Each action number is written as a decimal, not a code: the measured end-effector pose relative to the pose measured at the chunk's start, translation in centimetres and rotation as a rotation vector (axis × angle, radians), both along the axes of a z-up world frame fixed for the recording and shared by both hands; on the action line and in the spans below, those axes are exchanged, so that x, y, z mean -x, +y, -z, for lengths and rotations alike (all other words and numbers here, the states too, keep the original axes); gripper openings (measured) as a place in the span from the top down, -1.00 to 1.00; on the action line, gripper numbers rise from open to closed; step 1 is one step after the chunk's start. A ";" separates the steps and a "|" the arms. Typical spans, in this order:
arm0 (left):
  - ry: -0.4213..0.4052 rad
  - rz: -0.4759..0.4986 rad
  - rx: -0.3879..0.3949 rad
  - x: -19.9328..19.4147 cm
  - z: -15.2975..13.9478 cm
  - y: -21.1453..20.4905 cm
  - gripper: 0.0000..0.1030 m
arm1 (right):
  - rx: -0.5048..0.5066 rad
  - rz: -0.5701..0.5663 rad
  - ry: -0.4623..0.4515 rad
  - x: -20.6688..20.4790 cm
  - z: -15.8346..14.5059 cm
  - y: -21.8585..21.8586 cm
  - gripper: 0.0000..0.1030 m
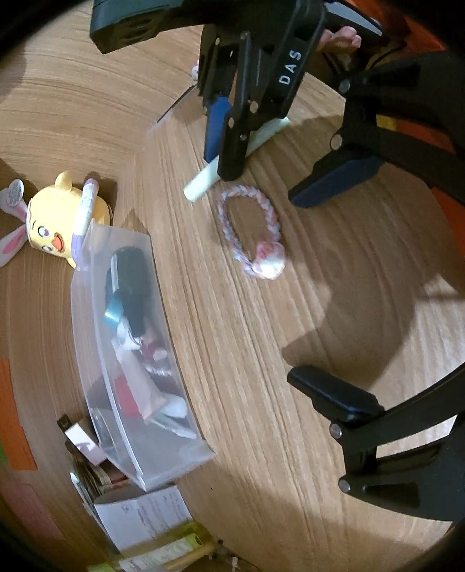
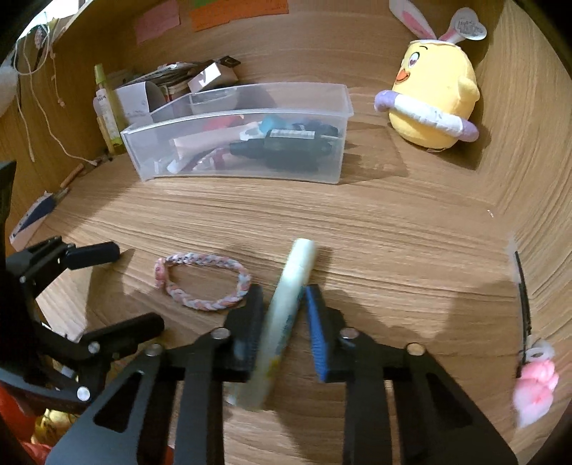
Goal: Organize objects
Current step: 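Grasp the braided bracelet with the left tool while the right tool grasps the white marker, then drop the bracelet into the box while the right tool drops the white marker in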
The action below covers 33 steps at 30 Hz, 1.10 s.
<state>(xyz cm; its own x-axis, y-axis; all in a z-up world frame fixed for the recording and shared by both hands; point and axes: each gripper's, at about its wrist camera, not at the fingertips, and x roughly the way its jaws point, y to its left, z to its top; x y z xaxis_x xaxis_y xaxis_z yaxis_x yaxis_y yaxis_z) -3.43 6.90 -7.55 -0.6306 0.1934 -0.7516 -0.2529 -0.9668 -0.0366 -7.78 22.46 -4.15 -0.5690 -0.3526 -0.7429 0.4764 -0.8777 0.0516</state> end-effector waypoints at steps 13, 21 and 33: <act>0.007 0.033 -0.051 1.5 -0.3 0.9 0.59 | -0.019 -0.003 0.024 0.5 0.1 -0.1 0.72; 0.039 -0.027 -0.116 1.8 -1.9 -1.5 0.59 | 0.038 -0.014 0.043 0.8 -1.5 -0.7 0.72; 0.191 -0.115 -0.175 2.5 -7.6 -5.3 0.59 | 0.127 -0.049 0.176 2.3 -7.4 -2.7 0.72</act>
